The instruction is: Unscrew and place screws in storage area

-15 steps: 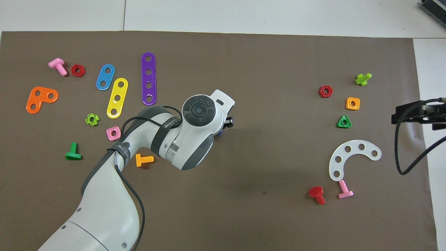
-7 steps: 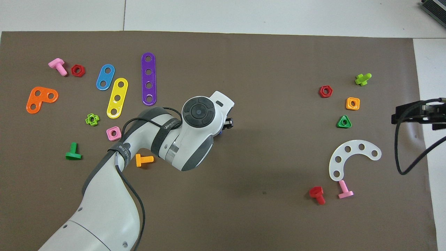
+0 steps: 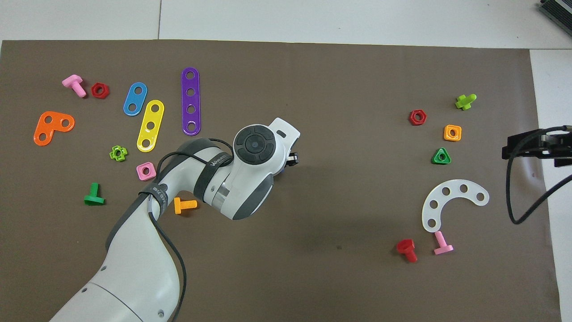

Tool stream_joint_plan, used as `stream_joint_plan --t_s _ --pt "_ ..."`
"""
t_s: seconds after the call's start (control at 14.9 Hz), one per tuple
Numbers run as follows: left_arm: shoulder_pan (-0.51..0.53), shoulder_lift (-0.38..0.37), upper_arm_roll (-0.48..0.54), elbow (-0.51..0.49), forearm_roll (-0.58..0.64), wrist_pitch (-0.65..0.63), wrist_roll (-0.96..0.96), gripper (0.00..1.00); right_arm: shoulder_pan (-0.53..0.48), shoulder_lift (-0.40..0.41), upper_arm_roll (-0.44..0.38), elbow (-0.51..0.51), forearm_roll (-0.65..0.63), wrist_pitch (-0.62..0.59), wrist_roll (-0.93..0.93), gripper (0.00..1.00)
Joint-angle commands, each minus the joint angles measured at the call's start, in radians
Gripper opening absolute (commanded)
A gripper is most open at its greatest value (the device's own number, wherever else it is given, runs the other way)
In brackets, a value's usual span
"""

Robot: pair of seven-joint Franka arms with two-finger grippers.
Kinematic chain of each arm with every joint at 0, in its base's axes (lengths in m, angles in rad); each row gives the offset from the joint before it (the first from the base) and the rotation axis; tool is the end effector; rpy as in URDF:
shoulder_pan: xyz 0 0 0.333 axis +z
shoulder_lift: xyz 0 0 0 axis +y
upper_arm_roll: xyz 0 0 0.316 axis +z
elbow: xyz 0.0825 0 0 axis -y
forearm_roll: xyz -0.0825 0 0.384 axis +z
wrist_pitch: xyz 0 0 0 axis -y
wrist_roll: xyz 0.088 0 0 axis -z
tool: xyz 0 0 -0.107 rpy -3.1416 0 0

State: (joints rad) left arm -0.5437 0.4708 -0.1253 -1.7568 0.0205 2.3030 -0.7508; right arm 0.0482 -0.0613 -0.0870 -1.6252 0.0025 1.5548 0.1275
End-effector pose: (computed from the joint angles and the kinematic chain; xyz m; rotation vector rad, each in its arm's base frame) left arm 0.5284 -0.4074 0.3101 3.0562 0.1291 0.0516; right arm 0.5331 -0.0219 0.6307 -3.1234 0.2600 0.0152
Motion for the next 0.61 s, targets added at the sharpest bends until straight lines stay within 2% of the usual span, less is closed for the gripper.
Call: stream_joint_plan --t_s 0.0,0.54 --pt "-0.027 -0.011 0.018 -0.021 0.018 0.022 -0.024 0.50 -0.011 -0.008 0.007 -0.002 0.020 -0.010 -0.003 1.00" --pt "-0.030 -0.011 0.019 -0.006 0.018 -0.004 -0.038 0.44 -0.011 -0.008 0.007 -0.002 0.020 -0.010 -0.003 1.00"
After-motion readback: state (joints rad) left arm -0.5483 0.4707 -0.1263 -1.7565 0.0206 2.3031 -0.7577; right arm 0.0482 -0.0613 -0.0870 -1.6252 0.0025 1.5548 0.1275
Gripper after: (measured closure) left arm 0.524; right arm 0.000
